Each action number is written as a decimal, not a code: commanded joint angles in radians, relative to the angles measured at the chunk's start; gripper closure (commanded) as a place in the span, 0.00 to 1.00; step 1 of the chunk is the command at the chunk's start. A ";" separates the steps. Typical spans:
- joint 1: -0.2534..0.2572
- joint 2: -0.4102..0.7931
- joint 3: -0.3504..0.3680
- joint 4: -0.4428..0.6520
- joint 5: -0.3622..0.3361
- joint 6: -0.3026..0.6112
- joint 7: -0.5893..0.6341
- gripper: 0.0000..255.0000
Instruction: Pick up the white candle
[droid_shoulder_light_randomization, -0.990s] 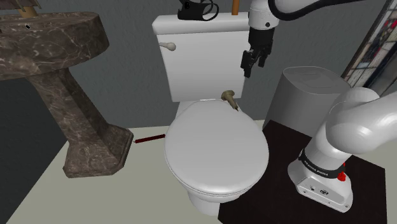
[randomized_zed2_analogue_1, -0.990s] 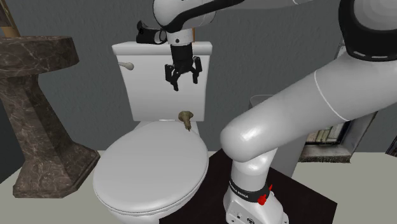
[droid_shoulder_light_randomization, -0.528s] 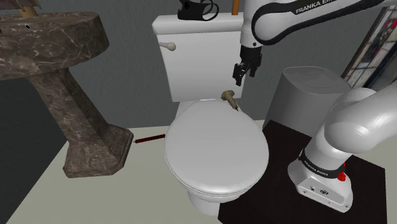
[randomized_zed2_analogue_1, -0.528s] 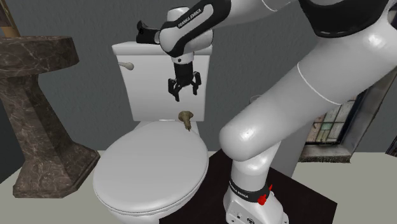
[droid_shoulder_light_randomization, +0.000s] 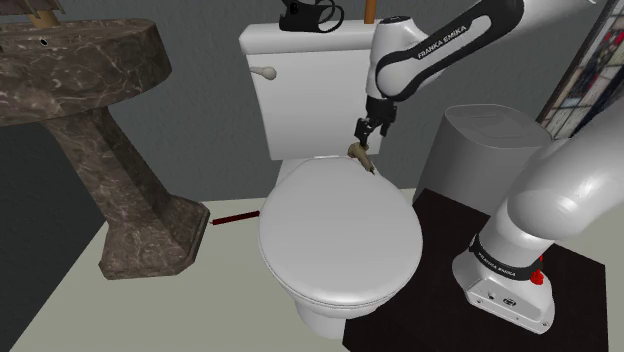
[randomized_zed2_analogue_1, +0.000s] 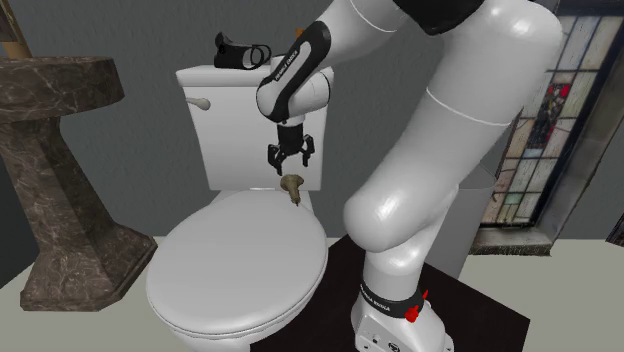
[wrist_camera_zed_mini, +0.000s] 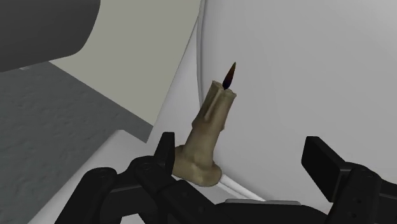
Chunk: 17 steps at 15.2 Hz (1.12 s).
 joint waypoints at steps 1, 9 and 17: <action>-0.006 0.074 -0.018 0.004 0.006 0.078 -0.009 0.00; -0.015 0.288 -0.051 0.044 0.053 0.264 -0.048 0.00; -0.015 0.348 -0.051 0.035 0.063 0.333 -0.053 1.00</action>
